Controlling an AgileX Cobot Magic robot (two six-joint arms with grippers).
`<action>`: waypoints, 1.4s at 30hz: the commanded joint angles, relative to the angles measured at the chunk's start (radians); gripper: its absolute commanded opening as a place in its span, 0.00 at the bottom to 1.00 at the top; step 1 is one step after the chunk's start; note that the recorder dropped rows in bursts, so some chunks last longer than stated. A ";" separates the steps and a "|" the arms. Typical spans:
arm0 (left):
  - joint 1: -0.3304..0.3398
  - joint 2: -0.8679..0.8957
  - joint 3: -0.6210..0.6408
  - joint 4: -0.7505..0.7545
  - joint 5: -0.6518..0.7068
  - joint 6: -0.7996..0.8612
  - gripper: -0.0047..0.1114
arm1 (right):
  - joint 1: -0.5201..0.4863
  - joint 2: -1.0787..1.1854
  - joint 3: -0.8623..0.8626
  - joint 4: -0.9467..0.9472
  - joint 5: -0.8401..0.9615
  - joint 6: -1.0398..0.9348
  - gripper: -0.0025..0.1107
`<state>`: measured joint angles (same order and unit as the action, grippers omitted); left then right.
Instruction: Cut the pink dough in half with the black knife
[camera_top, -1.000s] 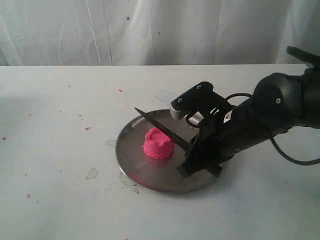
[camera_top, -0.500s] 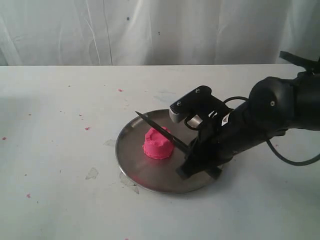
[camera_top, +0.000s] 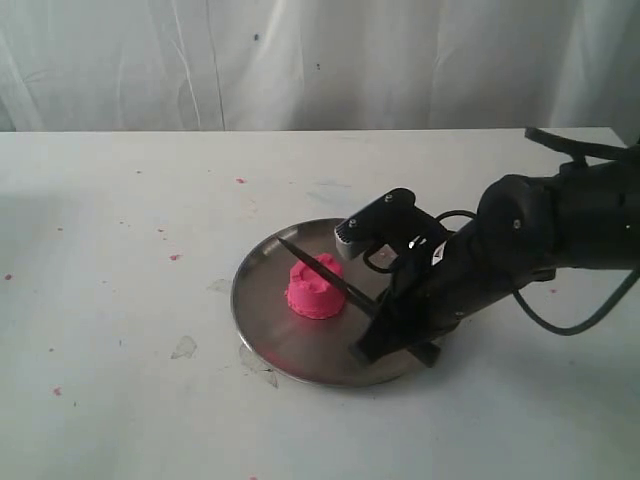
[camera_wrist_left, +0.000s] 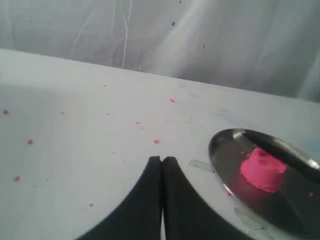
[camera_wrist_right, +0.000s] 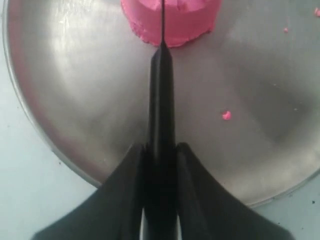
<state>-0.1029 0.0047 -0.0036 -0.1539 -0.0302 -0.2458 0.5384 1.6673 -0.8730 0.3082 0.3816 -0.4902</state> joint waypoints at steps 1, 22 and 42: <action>-0.001 -0.005 -0.004 -0.035 0.009 -0.125 0.04 | 0.001 0.008 -0.026 -0.017 -0.013 0.006 0.07; -0.001 0.354 -0.463 -0.211 0.419 0.060 0.04 | 0.001 0.012 -0.037 -0.017 -0.008 0.018 0.07; -0.001 1.492 -1.047 -0.873 0.554 1.106 0.04 | 0.001 0.012 -0.055 -0.017 0.009 0.022 0.07</action>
<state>-0.1029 1.4264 -0.9926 -1.0029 0.5065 0.8269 0.5384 1.6813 -0.9144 0.2971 0.3898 -0.4725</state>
